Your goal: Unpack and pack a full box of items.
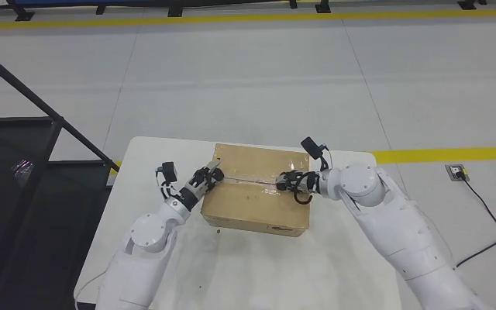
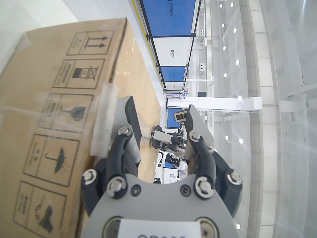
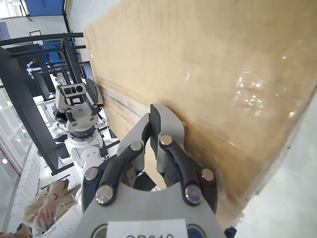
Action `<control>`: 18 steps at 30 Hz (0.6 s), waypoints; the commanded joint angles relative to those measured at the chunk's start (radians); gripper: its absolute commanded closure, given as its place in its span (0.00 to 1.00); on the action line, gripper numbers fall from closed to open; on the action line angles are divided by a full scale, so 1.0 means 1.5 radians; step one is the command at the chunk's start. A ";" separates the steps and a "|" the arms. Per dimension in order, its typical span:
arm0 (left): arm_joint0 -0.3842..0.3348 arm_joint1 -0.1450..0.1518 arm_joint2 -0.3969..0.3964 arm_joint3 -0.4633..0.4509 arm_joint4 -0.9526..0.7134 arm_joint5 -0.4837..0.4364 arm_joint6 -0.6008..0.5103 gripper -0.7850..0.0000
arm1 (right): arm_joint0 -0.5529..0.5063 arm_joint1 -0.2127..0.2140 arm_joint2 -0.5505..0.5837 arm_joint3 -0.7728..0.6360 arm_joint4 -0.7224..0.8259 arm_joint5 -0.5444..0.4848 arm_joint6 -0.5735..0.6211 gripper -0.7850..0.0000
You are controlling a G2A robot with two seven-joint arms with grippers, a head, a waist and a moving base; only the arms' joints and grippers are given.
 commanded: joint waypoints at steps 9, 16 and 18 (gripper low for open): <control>0.026 0.008 -0.050 -0.002 -0.025 -0.004 0.010 0.40 | -0.001 0.001 0.005 -0.001 -0.007 0.004 0.012 1.00; 0.034 0.009 -0.060 0.004 -0.046 -0.006 0.014 0.37 | 0.001 -0.001 0.003 0.000 -0.011 0.005 0.016 1.00; 0.034 0.008 -0.059 0.008 -0.050 -0.005 0.015 0.36 | 0.001 -0.002 0.003 -0.001 -0.012 0.005 0.016 1.00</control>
